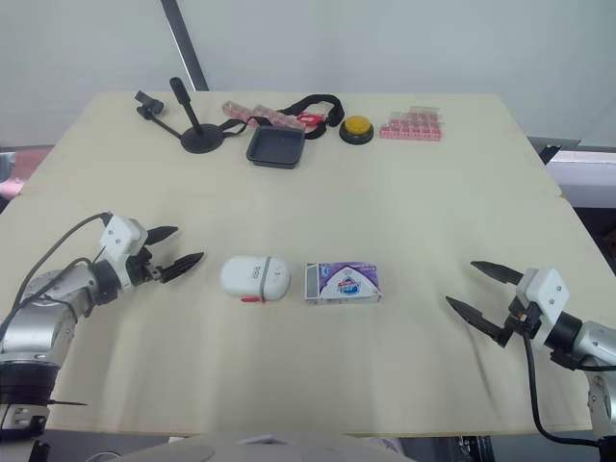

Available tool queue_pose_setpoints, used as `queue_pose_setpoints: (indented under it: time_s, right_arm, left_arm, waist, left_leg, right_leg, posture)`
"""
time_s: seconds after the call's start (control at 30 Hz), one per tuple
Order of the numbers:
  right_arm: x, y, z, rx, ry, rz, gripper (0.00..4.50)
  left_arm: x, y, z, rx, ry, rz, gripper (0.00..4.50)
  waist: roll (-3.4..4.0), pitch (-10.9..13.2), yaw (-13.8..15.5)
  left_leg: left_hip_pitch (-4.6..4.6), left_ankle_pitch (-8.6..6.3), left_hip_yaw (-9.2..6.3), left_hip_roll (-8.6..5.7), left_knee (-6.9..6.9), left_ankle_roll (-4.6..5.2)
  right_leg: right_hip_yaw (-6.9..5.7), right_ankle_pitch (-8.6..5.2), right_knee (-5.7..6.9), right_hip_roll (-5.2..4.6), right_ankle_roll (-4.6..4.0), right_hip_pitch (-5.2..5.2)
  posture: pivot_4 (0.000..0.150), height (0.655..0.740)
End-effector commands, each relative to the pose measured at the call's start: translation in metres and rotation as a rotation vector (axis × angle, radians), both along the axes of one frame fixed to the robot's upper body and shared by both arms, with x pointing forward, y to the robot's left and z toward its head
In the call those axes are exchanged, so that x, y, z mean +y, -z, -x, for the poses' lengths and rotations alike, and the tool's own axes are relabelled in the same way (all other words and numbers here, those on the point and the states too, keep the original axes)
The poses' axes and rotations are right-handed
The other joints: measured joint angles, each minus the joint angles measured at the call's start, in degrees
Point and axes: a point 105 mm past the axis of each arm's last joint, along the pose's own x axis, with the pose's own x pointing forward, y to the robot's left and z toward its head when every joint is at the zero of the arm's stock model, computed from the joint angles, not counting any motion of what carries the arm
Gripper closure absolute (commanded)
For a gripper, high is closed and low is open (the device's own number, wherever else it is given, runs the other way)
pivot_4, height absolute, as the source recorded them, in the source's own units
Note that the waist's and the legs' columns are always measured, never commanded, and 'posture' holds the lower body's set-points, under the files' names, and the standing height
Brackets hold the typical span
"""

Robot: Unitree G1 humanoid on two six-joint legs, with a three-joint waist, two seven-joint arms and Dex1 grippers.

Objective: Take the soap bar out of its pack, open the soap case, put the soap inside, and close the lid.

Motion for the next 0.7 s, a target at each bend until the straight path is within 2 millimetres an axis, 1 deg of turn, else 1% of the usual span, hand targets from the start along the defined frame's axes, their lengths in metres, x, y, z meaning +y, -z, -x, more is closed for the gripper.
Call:
queue_pose_setpoints:
  time_s: [0.03,0.13,0.43,0.7]
  right_arm:
    - [-0.010,-0.009,-0.005,-0.036,0.053,0.018,0.00]
    - [-0.013,-0.013,-0.008,-0.038,0.066,0.026,0.00]
    - [-0.010,-0.011,-0.001,-0.018,0.039,0.023,0.00]
    - [-0.011,-0.010,0.000,-0.006,0.029,0.027,0.00]
  left_arm:
    - [0.008,-0.013,-0.002,-0.049,-0.028,-0.009,0.02]
    - [0.008,-0.016,-0.004,-0.052,-0.007,0.018,0.02]
    - [0.004,-0.020,-0.008,-0.057,0.010,0.031,0.02]
    - [0.003,-0.024,-0.014,-0.062,0.004,0.069,0.02]
  waist:
    - [0.00,0.00,0.01]
    - [0.00,0.00,-0.04]
    - [0.00,0.00,0.03]
    - [0.00,0.00,-0.02]
  left_leg:
    - [0.00,0.00,0.00,0.00,0.00,0.00]
    - [0.12,0.01,0.00,0.00,0.00,0.01]
    - [0.07,0.01,0.00,-0.01,0.00,0.02]
    - [0.08,0.01,-0.01,0.00,0.00,0.02]
  right_leg:
    - [0.00,0.00,0.00,0.00,0.00,0.00]
    - [0.00,0.00,0.00,0.00,0.00,0.00]
    - [0.00,0.00,-0.03,0.00,0.00,0.00]
    - [0.00,0.00,-0.02,-0.01,0.00,0.00]
  posture:
    - [0.150,0.7400]
    - [0.150,0.7400]
    - [0.150,0.7400]
    - [0.150,0.7400]
